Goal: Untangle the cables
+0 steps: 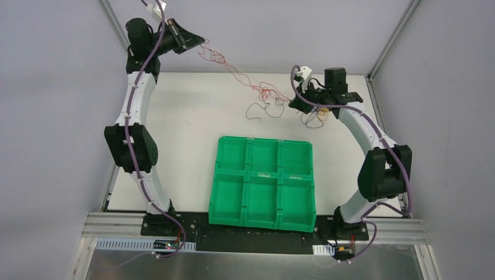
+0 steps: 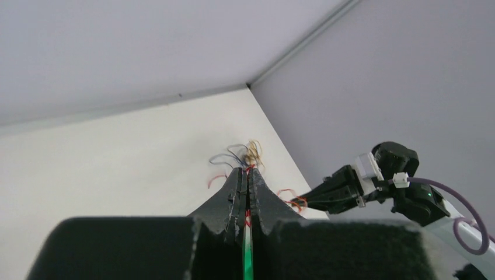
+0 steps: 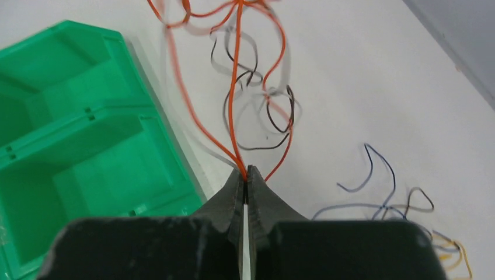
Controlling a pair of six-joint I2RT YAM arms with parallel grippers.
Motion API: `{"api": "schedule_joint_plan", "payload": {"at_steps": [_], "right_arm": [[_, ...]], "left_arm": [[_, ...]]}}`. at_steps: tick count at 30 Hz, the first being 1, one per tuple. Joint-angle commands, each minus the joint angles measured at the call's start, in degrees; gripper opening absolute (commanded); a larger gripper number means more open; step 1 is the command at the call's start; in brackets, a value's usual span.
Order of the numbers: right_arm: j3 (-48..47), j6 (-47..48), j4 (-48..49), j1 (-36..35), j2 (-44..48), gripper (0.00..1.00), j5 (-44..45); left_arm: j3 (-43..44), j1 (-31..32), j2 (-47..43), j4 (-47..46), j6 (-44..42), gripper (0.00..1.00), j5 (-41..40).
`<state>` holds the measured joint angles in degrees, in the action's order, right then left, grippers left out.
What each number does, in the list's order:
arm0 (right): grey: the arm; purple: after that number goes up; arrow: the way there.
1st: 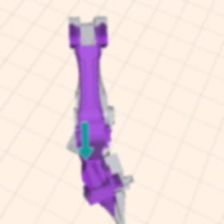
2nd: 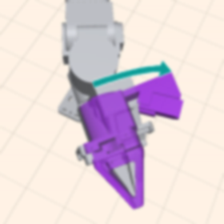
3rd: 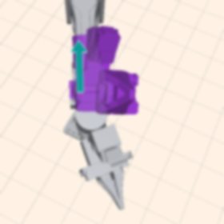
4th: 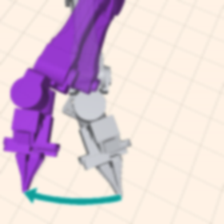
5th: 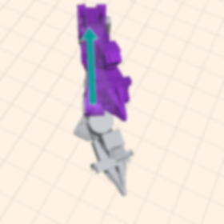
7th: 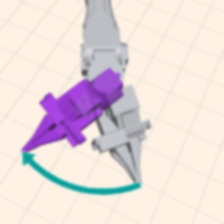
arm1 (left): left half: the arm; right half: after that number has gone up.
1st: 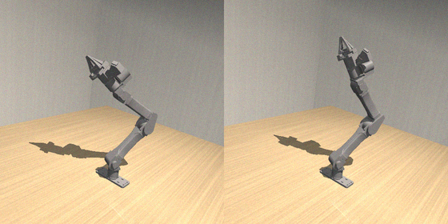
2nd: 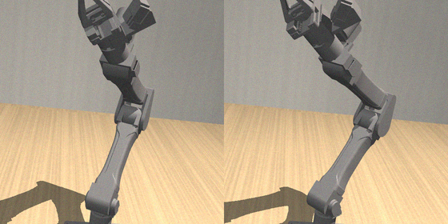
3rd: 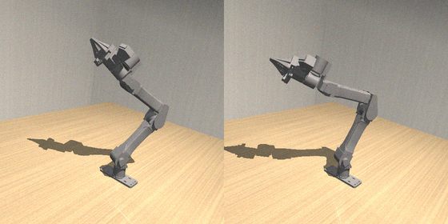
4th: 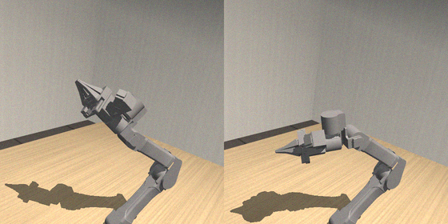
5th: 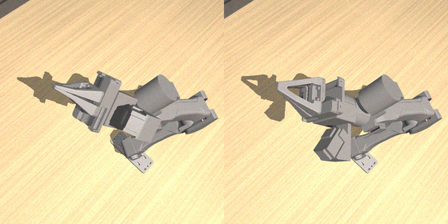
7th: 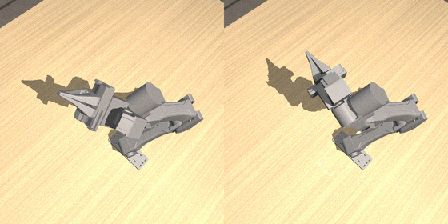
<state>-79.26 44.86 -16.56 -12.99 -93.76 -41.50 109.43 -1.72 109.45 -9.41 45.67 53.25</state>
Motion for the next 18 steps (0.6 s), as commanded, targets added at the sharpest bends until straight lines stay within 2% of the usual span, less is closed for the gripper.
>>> {"api": "schedule_joint_plan", "payload": {"at_steps": [1, 10, 13, 16, 18], "right_arm": [[0.3, 5.6, -6.3, 4.4, 0.6, 0.00, 2.7], [-0.4, 10.7, -9.5, 12.5, -5.9, 0.00, 12.5], [-0.6, 12.0, -10.5, 13.3, -7.6, 0.00, 14.5], [-1.4, 12.7, -12.3, 14.4, -8.7, 0.00, 14.6], [-4.1, 11.6, -15.3, 13.9, -9.5, 0.00, 12.3]], "left_arm": [[5.3, -2.4, -3.0, -1.5, -6.0, 0.00, -2.7], [10.5, -7.6, -2.6, 5.6, -15.5, 0.00, -11.2], [10.9, -9.7, -2.4, 7.1, -16.0, 0.00, -14.1], [12.0, -10.7, -1.0, 5.8, -11.2, 0.00, -9.1], [10.1, -9.8, -1.1, 0.5, -5.9, 0.00, -2.7]]}}
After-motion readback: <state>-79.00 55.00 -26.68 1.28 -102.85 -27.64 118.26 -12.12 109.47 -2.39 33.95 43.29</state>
